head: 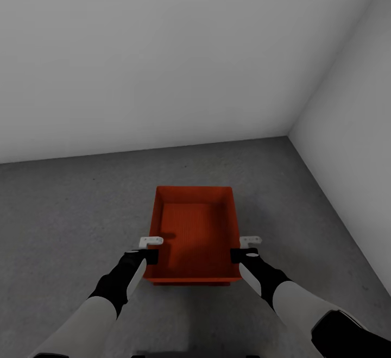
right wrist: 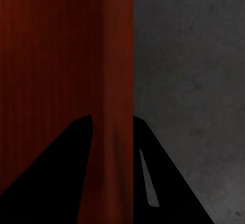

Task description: Move the two storage containers from the living room to the garage. In the garage, place one container on the floor and stack the other container on top of it (either order is fine).

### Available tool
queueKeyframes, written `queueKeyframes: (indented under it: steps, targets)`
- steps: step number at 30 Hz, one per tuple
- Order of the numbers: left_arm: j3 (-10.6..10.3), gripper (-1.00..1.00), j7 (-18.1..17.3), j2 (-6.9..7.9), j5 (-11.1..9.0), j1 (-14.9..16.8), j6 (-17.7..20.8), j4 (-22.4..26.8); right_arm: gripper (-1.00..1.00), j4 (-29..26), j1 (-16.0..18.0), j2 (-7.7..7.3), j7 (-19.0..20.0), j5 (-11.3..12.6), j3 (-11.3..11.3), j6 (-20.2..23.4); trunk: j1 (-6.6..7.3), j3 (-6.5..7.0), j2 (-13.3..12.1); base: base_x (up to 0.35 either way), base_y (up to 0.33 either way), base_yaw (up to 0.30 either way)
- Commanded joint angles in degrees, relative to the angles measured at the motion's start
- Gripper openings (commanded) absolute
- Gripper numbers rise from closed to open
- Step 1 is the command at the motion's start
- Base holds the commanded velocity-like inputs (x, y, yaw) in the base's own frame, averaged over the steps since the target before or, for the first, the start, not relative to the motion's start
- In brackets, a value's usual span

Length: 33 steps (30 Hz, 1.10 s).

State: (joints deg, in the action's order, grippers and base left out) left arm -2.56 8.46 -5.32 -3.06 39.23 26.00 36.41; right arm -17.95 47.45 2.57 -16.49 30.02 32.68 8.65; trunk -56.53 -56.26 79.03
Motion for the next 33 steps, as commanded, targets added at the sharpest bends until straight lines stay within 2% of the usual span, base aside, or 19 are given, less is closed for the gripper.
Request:
queueKeyframes:
  steps: [1,8,14,20,26,33]
  targets:
    - [-0.43,-1.0,0.09,0.05,-2.21,0.05,0.1,0.06,-1.0,2.13,0.02,-2.04,-0.64,-0.65,1.25,0.4,-0.22,-0.21,0.44,0.0,0.0,0.0]
    - [-0.43,-1.0,0.08,0.13,-2.21,0.05,0.1,0.06,-1.0,2.13,0.02,-2.04,-0.64,-0.6,1.25,0.4,-0.44,-0.39,0.84,0.0,0.0,0.0]
    - [-0.43,-1.0,0.07,0.11,-2.21,0.05,0.12,0.06,-1.0,2.13,0.02,-2.04,-0.64,-0.62,1.25,0.4,-1.76,-1.47,3.24,0.0,0.0,0.0]
    - [-0.43,-1.0,0.07,0.12,-2.21,0.05,0.17,0.06,-1.0,2.13,0.02,-2.04,-0.64,-0.62,1.25,0.4,-1.76,-1.47,3.24,0.0,0.0,0.0]
    - [-0.43,-1.0,0.07,0.12,-2.21,0.05,0.18,0.06,-1.0,2.13,0.02,-2.05,-0.64,-0.61,1.25,0.4,-3.08,-2.55,5.65,0.0,0.0,0.0]
    - [-0.43,-1.0,0.07,0.09,-2.21,0.05,0.17,0.06,-1.0,2.13,0.02,-2.11,-0.58,-0.62,1.25,0.4,-3.08,-2.55,5.65,0.0,0.0,0.0]
